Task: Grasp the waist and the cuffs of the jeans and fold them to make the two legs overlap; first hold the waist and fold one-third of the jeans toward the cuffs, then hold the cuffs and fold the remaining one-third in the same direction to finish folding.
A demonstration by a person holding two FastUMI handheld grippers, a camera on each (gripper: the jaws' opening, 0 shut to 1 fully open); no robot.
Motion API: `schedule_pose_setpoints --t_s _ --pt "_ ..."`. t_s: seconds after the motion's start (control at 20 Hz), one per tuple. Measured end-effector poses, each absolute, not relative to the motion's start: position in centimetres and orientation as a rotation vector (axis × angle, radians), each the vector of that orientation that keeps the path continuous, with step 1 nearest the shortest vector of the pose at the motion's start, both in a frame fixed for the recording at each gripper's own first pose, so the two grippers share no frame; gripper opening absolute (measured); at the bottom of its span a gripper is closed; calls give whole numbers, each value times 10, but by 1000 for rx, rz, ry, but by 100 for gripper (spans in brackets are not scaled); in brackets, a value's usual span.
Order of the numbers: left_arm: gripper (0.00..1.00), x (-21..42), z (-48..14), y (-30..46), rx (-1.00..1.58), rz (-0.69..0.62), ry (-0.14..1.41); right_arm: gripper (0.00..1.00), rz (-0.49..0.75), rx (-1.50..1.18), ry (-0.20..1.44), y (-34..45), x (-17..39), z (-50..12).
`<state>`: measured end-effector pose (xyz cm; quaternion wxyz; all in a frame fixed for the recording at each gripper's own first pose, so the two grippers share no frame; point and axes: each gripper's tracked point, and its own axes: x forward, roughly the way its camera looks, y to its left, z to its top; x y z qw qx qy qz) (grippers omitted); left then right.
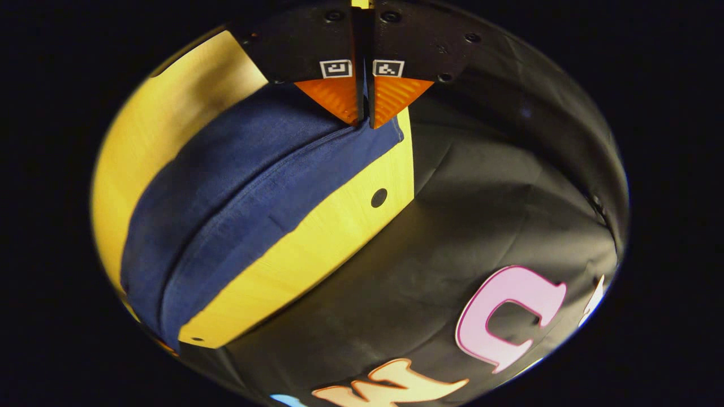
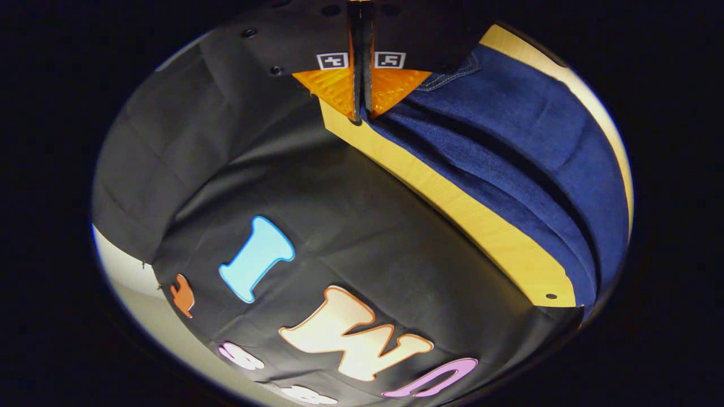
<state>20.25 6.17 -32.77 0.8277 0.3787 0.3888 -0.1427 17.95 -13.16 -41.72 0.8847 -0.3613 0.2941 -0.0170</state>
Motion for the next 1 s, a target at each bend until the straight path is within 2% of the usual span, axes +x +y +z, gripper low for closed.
schedule_pose_setpoints --t_s 0.25,0.35,0.4,0.6,0.65,0.8,0.85,1.0 --pt "0 243 -393 50 824 -312 925 2 71 -730 766 -136 213 -515" --pt "0 247 -411 47 837 -304 955 3 79 -716 809 -137 214 -534" --pt "0 248 -413 47 842 -290 954 7 67 -713 816 -141 214 -535" --pt "0 243 -401 35 698 -272 897 81 -21 -571 769 -152 215 -495" --pt "25 242 -393 25 648 -284 874 100 -53 -516 750 -154 216 -476" --pt "100 239 -353 13 564 -286 774 99 -161 -341 716 -176 209 -449" --pt "94 239 -340 8 542 -284 736 99 -204 -279 709 -185 204 -440" --pt "95 237 -306 -10 490 -299 642 99 -332 -161 716 -221 183 -432"
